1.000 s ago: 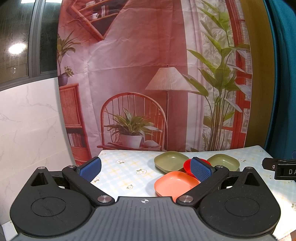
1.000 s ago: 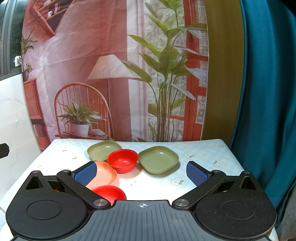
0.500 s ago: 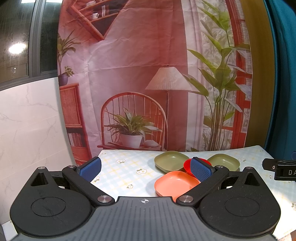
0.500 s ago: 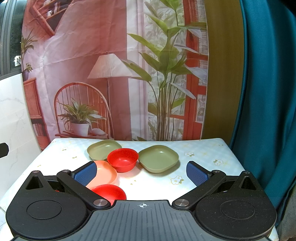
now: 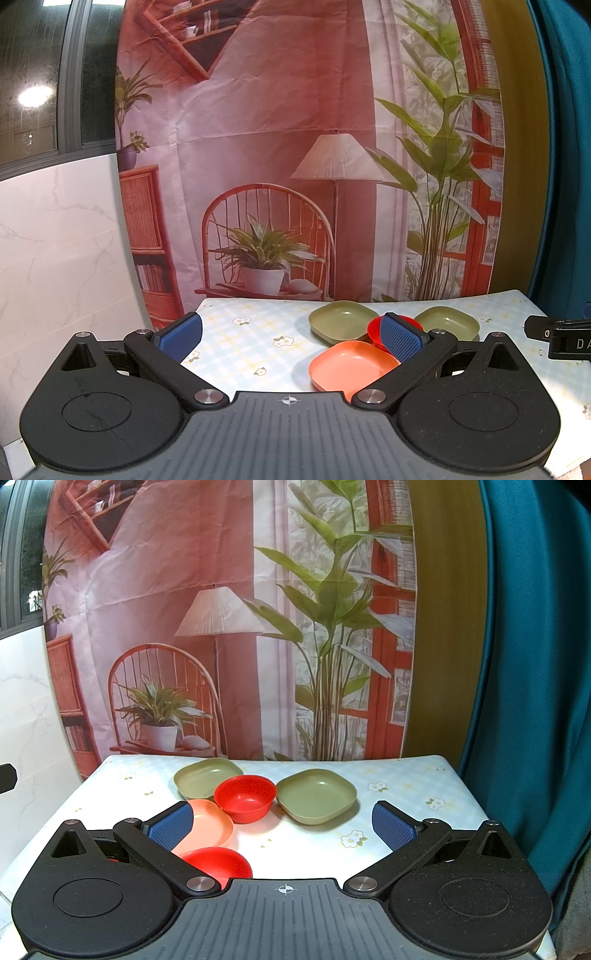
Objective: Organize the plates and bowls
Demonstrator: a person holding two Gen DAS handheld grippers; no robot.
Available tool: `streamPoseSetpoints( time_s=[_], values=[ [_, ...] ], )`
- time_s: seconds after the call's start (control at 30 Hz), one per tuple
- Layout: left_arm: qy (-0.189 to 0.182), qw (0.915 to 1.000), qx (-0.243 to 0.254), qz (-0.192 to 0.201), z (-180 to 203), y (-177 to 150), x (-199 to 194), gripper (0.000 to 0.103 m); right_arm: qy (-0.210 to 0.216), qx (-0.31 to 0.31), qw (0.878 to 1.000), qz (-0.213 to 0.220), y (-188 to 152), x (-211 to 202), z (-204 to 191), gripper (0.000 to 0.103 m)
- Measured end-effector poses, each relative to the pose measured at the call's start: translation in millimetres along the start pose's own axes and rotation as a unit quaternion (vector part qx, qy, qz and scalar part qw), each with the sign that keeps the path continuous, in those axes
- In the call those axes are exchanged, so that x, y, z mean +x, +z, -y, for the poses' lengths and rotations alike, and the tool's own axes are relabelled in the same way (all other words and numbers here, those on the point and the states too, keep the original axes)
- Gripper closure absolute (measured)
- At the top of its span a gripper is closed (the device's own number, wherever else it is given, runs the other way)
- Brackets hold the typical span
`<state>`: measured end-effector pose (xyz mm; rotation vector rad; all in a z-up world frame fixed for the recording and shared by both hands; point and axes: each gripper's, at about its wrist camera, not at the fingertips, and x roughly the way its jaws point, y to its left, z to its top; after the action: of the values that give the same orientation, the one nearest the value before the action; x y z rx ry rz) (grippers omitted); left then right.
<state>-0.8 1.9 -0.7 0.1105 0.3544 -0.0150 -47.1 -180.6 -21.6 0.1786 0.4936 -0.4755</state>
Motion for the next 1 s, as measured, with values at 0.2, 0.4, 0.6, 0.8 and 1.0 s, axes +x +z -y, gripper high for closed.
streamPoseSetpoints(
  time_s=[0.2, 0.4, 0.6, 0.8, 1.0],
  values=[
    [0.000, 1.0000, 0.000, 0.000, 0, 0, 0, 0.000, 0.000, 0.000, 1.000, 0.000, 0, 0, 0, 0.000],
    [0.000, 1.0000, 0.000, 0.000, 0, 0, 0, 0.000, 0.000, 0.000, 1.000, 0.000, 0, 0, 0, 0.000],
    [0.001, 1.0000, 0.000, 0.001, -1, -1, 1, 0.000, 0.000, 0.000, 1.000, 0.000, 0, -1, -2, 0.000],
    [0.009, 1.0000, -0.003, 0.000, -3, -3, 8, 0.000, 0.018, 0.005, 1.000, 0.011, 1, 1, -3, 0.000],
    [0.022, 0.9997, 0.001, -0.005, -5, -6, 24, 0.000, 0.046, 0.006, 0.998, 0.047, -5, 13, 2, 0.000]
  ],
)
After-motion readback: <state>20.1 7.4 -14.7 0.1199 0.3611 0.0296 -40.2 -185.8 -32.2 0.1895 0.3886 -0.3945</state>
